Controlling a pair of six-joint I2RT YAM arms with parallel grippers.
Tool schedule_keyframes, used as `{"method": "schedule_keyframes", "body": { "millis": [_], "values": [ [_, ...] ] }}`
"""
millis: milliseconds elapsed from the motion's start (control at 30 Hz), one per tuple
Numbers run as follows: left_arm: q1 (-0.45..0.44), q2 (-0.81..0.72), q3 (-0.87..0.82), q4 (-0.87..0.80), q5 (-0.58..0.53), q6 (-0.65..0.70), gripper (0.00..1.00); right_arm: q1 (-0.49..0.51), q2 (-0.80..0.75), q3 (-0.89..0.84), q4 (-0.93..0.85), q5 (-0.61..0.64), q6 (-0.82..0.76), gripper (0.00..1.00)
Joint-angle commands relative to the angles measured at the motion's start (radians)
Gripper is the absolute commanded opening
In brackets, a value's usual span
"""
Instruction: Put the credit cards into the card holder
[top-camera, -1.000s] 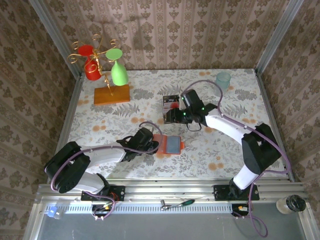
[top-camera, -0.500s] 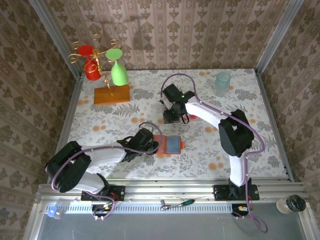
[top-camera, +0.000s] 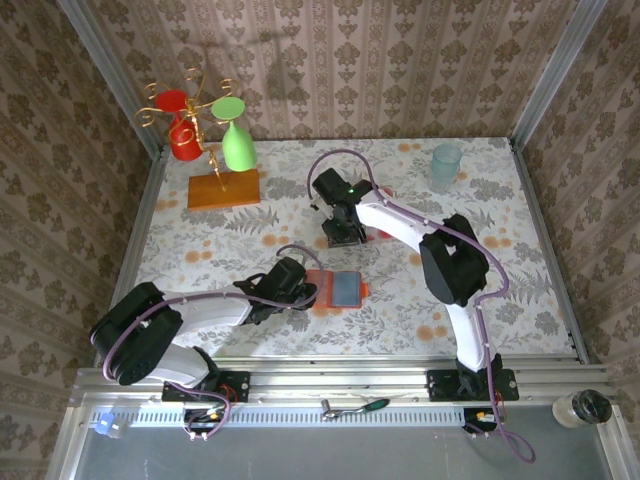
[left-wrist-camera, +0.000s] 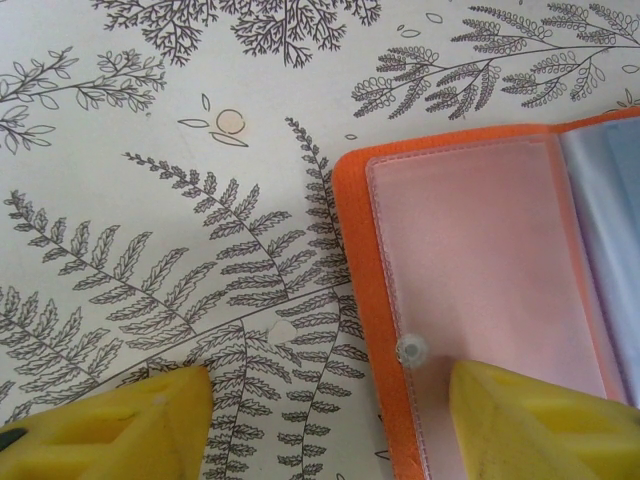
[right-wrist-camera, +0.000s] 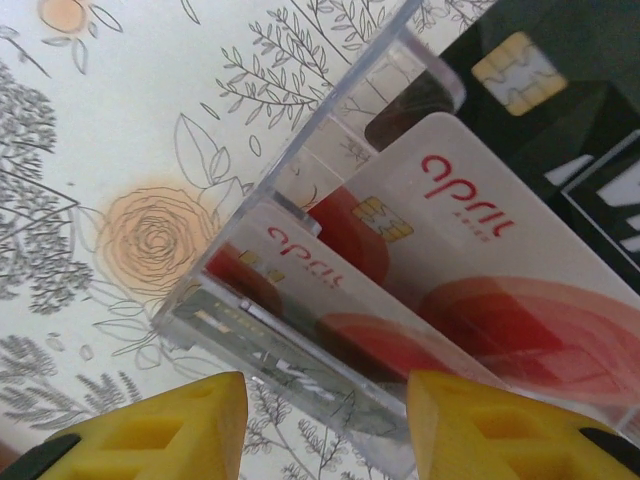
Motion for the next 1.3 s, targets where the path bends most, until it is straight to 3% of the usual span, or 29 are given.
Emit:
{"method": "schedule_keyframes", "body": {
  "millis": [0,467,933,1200,1267],
  "values": [
    [-0.005,0.002,-0.019,-0.004,-0.011,-0.024,0.65,0.005,0.036,0.035,-0.034,0.052,-0.046,0.48],
    [-0.005,0.006,-0.019,-0.003,-0.015,-0.027,0.65,0.003,0.037,-0.003,-0.063,-0.023,-0.061,0.4],
    [-0.006,0.015,-0.019,0.003,-0.018,-0.026,0.65,0.002,-0.015,-0.038,-0.075,-0.054,-0.038,0.16],
    [-0.005,0.029,-0.017,0.009,-0.014,-0.026,0.65,0.015,-0.032,-0.029,-0.099,-0.091,-0.016,0.14],
    [-0.006,0.034,-0.014,0.01,-0.013,-0.026,0.65,0.021,-0.03,-0.021,-0.105,-0.096,-0.014,0.08]
  ]
}}
